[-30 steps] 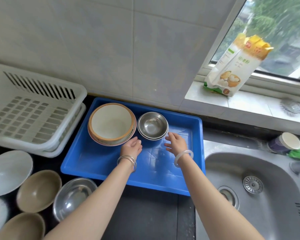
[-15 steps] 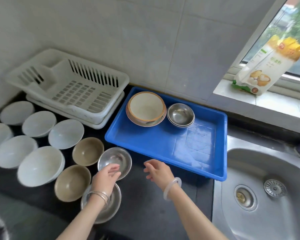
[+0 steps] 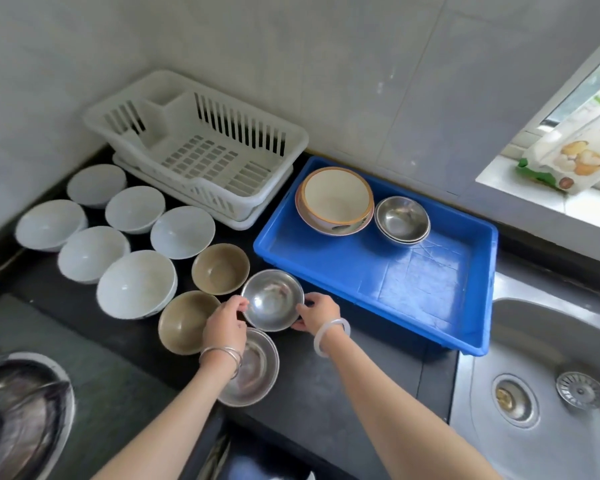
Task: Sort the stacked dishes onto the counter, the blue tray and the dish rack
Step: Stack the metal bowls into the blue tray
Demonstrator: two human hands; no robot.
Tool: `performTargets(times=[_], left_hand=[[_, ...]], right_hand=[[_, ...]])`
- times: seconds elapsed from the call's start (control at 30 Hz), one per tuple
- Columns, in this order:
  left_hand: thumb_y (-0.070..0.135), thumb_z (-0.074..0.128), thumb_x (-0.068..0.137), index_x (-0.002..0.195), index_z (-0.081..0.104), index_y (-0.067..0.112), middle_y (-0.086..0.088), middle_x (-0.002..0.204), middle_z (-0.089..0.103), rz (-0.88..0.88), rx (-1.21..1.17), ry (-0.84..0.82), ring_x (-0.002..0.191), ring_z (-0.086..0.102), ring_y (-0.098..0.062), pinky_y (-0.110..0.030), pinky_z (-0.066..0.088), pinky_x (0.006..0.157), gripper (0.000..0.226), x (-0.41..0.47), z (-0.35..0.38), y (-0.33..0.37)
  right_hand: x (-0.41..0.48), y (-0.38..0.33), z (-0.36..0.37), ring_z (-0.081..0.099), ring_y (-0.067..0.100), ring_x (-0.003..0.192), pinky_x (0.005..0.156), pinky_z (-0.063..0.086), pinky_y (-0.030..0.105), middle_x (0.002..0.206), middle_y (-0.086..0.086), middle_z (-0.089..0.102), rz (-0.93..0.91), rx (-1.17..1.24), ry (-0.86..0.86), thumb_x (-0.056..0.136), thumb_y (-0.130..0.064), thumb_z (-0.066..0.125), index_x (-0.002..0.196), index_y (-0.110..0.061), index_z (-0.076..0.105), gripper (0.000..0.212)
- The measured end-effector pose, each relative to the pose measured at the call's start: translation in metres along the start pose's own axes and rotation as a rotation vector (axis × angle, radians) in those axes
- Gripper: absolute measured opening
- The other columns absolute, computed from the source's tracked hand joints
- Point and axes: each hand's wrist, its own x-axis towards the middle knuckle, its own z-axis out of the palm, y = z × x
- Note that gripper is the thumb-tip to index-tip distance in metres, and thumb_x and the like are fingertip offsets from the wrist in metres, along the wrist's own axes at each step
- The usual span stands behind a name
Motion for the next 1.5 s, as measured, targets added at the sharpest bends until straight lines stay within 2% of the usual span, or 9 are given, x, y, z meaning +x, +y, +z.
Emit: performTargets(times=[0.1,0.3,0.47,0.7,0.9,0.97,1.2,1.37,1.5], left_hand=[[-0.005,0.047,0.082,0.111,0.052,0.019,0.007,0.108,0.05,0.028,0.022,-0.028,0.084,0.061,-0.022,-0.038,0.052,0.08,0.039,0.001,0.002,-0.001],[0.002,0.057,0.084,0.094,0.069,0.015,-0.003,0.097,0.071,-0.007,0.121,-0.238,0.091,0.065,-0.019,-0.03,0.051,0.087,0.021,0.009,0.003,-0.013],[0.009,0.061,0.083,0.072,0.066,0.025,0.008,0.075,0.067,0.018,0.17,-0.294,0.079,0.063,-0.013,-0.028,0.05,0.073,0.02,0.012,-0.006,-0.006],[0.007,0.066,0.077,0.078,0.068,0.024,0.011,0.073,0.066,0.014,-0.087,-0.264,0.074,0.061,-0.004,-0.016,0.043,0.064,0.017,0.019,-0.014,0.024],[0.006,0.067,0.076,0.082,0.068,0.017,0.007,0.073,0.064,-0.026,-0.131,-0.216,0.078,0.064,-0.016,-0.035,0.056,0.078,0.012,0.019,0.012,0.051],[0.007,0.067,0.076,0.085,0.069,0.015,0.006,0.074,0.064,-0.049,-0.128,-0.206,0.077,0.064,-0.016,-0.036,0.057,0.078,0.012,0.018,0.02,0.053],[0.008,0.065,0.079,0.081,0.062,0.019,0.003,0.083,0.064,-0.053,-0.088,-0.215,0.084,0.061,-0.016,-0.029,0.049,0.074,0.012,0.017,0.035,0.049],[0.011,0.06,0.085,0.104,0.06,0.016,-0.003,0.101,0.061,-0.187,-0.241,-0.275,0.094,0.06,-0.022,-0.04,0.053,0.086,0.02,0.017,0.043,0.037],[0.009,0.05,0.09,0.082,0.062,0.015,-0.018,0.099,0.062,-0.337,-0.451,-0.357,0.092,0.061,-0.033,-0.048,0.055,0.083,0.016,0.013,0.047,0.038]], right_hand=[[-0.007,0.013,-0.015,0.071,0.01,0.059,0.069,0.061,0.031,0.075,-0.001,0.069,0.008,0.023,0.08,0.089,-0.008,0.053,0.083,-0.021,0.061,0.017],[-0.027,0.036,-0.044,0.071,0.012,0.059,0.058,0.059,0.022,0.076,0.002,0.07,-0.001,0.062,0.147,0.089,-0.005,0.053,0.075,-0.024,0.061,0.025],[-0.032,0.046,-0.053,0.07,0.01,0.059,0.058,0.058,0.02,0.077,0.0,0.069,-0.01,0.051,0.155,0.09,-0.008,0.054,0.084,-0.023,0.061,0.017],[-0.035,0.055,-0.061,0.072,0.012,0.066,0.059,0.057,0.019,0.083,0.003,0.072,-0.008,0.099,0.127,0.091,-0.011,0.054,0.102,-0.016,0.066,0.017],[-0.038,0.055,-0.064,0.071,0.024,0.078,0.065,0.058,0.026,0.097,0.013,0.071,0.039,0.241,0.103,0.094,-0.021,0.047,0.1,-0.014,0.069,0.024],[-0.038,0.053,-0.066,0.071,0.023,0.075,0.064,0.058,0.027,0.099,0.013,0.069,0.045,0.262,0.107,0.095,-0.027,0.046,0.094,-0.017,0.068,0.024],[-0.038,0.054,-0.065,0.066,0.016,0.072,0.062,0.055,0.022,0.093,0.006,0.071,0.012,0.228,0.095,0.092,-0.027,0.054,0.111,-0.016,0.065,0.025],[-0.035,0.056,-0.063,0.066,0.015,0.071,0.061,0.056,0.021,0.091,0.006,0.069,0.016,0.202,0.093,0.093,-0.02,0.054,0.116,-0.015,0.063,0.026],[-0.036,0.053,-0.062,0.07,0.018,0.08,0.064,0.059,0.024,0.096,0.006,0.07,0.029,0.231,0.087,0.093,-0.017,0.053,0.116,-0.015,0.062,0.025]])
